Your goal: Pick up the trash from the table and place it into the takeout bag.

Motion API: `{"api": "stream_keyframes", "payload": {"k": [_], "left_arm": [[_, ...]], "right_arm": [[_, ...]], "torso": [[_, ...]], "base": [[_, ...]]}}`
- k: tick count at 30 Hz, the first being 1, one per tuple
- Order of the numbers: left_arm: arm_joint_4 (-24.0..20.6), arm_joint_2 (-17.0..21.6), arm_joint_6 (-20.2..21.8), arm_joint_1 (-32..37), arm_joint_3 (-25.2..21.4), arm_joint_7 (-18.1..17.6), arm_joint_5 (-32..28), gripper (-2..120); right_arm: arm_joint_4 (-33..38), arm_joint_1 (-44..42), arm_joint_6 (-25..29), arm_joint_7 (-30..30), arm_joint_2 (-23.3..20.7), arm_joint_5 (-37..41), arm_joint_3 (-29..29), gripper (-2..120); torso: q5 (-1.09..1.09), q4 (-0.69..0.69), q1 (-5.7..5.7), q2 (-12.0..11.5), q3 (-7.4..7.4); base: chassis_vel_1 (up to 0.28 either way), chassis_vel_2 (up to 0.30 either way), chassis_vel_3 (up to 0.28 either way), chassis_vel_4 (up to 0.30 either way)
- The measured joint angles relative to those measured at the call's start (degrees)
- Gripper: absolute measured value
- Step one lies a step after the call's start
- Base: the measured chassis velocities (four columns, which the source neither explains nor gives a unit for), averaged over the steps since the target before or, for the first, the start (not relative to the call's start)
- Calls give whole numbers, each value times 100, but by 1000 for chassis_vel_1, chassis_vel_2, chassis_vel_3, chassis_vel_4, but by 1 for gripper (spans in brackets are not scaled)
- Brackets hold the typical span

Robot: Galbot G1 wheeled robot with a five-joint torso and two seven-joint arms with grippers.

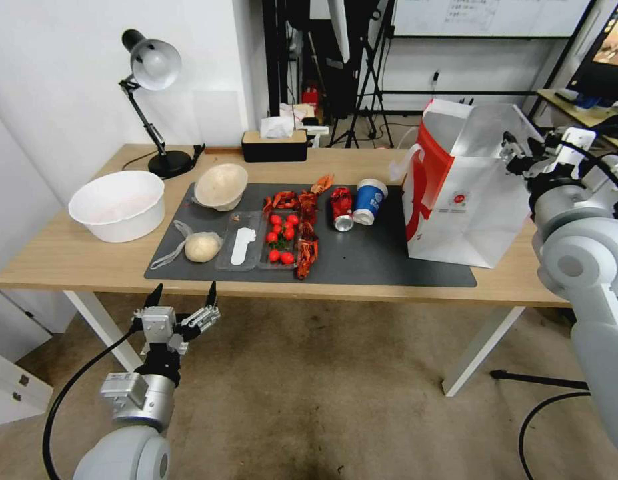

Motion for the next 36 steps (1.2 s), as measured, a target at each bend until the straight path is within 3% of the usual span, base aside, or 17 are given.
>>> {"api": "stream_keyframes", "payload": {"k": [1, 2, 11, 18, 27, 30, 31, 36], "left_arm": [[0, 0, 0, -2, 0, 1, 0, 100], [0, 0, 0, -3, 1, 6, 0, 100], [3, 15, -15, -13, -6, 21, -12, 100], [-1, 64, -26, -26, -48, 23, -55, 100], [-7, 121, -90, -23, -90, 23, -81, 100], [-1, 127, -97, -23, -93, 22, -83, 100], [16, 143, -111, -26, -97, 22, -87, 100], [30, 160, -111, -44, -98, 21, -91, 100]], "right_arm": [[9, 5, 119, -64, -5, 51, 1, 62], [66, 4, 573, -370, -26, 253, 5, 69], [769, -631, 1511, -1695, -101, 437, 30, 99], [1248, -1790, 1951, -2582, -193, -345, -150, 100], [1451, -3226, 2248, -2464, 211, -2416, -457, 100], [1451, -3413, 2325, -2394, 297, -2591, -486, 100], [1429, -3867, 2520, -2125, 519, -3041, -569, 100], [1285, -4449, 2874, -1548, 689, -3751, -743, 100]], "torso": [[0, 0, 0, 0, 0], [0, 2, 1, 0, 0], [-1, 1, 0, 0, -1], [-1, 0, 0, 2, -1], [-1, 1, 0, 2, -1], [0, 1, 0, 2, -1], [-1, 1, 0, 2, -1], [-1, 2, 0, 2, 0]], "base": [[0, 0, 0, 0], [0, 0, 0, 0], [0, 0, 0, 0], [0, 0, 0, 0], [0, 0, 0, 0], [0, 0, 0, 0], [0, 0, 0, 0], [0, 0, 0, 0]]}}
